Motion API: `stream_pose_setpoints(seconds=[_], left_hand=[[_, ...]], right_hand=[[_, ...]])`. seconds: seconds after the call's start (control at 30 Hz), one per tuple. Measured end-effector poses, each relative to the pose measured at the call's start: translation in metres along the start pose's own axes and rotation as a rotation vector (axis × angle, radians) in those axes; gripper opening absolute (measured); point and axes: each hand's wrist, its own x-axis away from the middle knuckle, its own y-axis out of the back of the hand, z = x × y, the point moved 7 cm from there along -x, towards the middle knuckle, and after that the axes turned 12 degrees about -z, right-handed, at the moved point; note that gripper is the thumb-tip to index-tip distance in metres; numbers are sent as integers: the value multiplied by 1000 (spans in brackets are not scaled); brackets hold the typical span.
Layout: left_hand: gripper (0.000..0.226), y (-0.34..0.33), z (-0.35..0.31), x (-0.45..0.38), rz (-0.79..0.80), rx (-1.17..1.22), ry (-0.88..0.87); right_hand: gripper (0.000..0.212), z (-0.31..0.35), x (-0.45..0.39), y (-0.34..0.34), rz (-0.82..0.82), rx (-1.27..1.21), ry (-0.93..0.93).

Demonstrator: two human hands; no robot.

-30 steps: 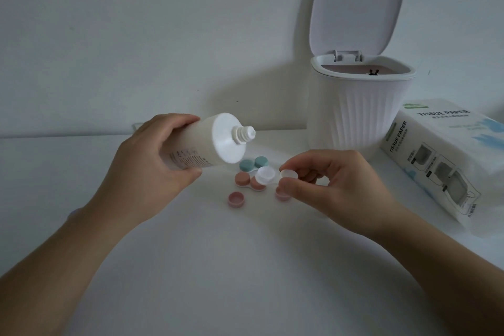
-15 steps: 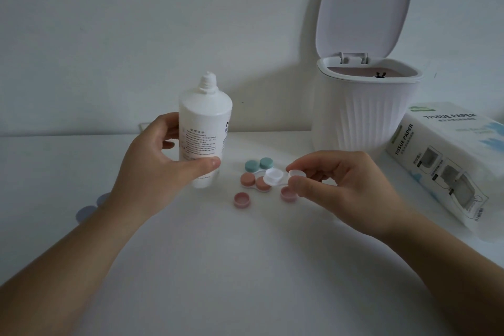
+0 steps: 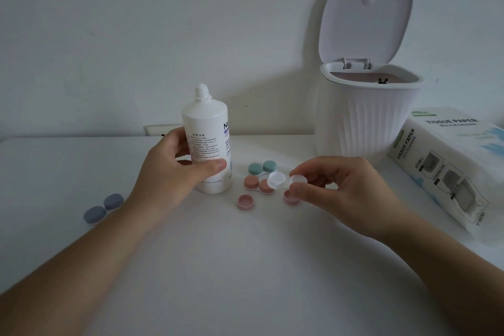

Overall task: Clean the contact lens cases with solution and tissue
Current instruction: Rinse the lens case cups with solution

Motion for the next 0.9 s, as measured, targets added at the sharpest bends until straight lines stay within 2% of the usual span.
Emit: stream_pose_setpoints(seconds=[0.1, 0.2, 0.3, 0.4, 0.43, 0.5, 0.6, 0.67, 0.77, 0.9], left_hand=[[72, -4, -1, 2, 36, 18, 7], [86, -2, -8, 4, -7, 16, -56], [88, 18, -30, 9, -199, -120, -287], [62, 30, -60, 27, -336, -140, -576], [51, 27, -68, 35, -313, -120, -636], [35, 11, -76, 47, -152, -49, -666], [33, -18, -72, 58, 188, 12, -523], [36, -29, -63, 62, 337, 29, -420], [35, -38, -55, 66, 427, 64, -322], [33, -42, -53, 66, 446, 84, -272]], right_hand=[[8, -1, -1, -1, 4, 9, 3], [9, 0, -2, 1, -5, 0, 10], [12, -1, -2, 2, -16, 0, 7], [15, -2, -1, 0, -3, 26, 13], [15, -1, -1, -1, 0, 27, 18], [14, 0, -1, -2, -4, 18, 38], [15, 4, 0, -3, 3, 8, 73], [15, 6, 0, -5, 15, -7, 95], [20, 11, 2, -8, 47, -30, 127], [18, 10, 4, -9, 73, -14, 118]])
